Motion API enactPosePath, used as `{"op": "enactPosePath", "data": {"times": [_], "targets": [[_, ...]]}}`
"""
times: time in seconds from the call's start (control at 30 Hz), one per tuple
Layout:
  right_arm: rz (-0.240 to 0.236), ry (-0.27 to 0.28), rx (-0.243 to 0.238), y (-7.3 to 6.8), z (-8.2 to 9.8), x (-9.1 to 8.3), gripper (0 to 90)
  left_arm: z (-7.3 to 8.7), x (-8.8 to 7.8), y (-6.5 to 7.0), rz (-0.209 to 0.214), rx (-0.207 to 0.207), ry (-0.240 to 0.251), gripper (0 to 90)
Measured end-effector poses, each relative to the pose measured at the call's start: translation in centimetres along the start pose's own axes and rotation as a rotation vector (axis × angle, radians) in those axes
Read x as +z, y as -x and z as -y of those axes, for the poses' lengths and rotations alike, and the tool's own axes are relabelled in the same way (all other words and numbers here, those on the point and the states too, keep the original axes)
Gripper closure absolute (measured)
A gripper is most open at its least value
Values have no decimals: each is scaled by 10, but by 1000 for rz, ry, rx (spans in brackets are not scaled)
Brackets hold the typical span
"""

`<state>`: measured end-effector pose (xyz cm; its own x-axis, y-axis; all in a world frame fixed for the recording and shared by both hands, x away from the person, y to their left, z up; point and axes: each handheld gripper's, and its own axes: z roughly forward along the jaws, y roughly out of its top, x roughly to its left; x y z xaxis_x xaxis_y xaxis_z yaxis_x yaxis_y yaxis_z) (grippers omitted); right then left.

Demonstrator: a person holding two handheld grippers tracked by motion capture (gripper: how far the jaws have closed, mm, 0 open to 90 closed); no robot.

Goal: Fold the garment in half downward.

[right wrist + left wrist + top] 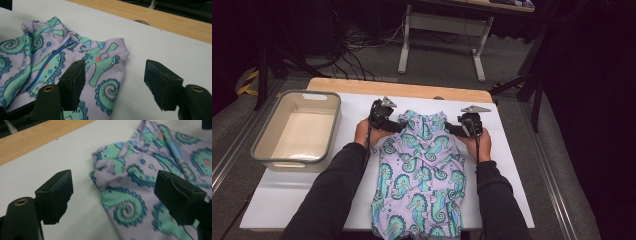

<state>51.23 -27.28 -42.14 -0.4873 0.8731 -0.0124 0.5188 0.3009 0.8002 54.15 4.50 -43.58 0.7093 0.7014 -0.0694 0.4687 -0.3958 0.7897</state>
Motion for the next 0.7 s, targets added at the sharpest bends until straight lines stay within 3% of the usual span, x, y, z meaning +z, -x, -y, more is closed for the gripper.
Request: {"op": "enactPosePath", "data": {"times": [0.13, 0.2, 0.27, 0.4, 0.43, 0.47, 0.5, 0.53, 0.6, 0.7], "targets": [[-4, -40, 31, 3, -4, 22, 377, -7, 19, -2, -5, -16, -27, 171], [-1, -72, 23, 3, -7, 32, 421, -8, 26, -2, 0, -40, -21, 186], [0, -82, 47, 5, -8, 38, 428, -7, 30, -1, 17, -79, -17, 216], [12, -123, 40, 6, -6, 48, 420, -4, 40, -1, -21, -66, -67, 274], [21, -140, 51, 6, -4, 51, 421, -5, 40, 1, -28, -72, -64, 305], [21, -118, 77, 7, -3, 51, 439, -5, 40, 1, -28, -63, -54, 343], [29, -115, 91, 6, -3, 52, 451, -5, 40, 3, -9, -78, -63, 429], [35, -121, 86, 4, -4, 52, 487, -5, 41, 3, -14, -65, -83, 477], [25, -141, 56, 0, -7, 52, 591, -5, 41, 5, -25, -57, -92, 553], [6, -150, 48, -8, -8, 52, 786, -4, 39, 5, -26, -60, -98, 774]]}}
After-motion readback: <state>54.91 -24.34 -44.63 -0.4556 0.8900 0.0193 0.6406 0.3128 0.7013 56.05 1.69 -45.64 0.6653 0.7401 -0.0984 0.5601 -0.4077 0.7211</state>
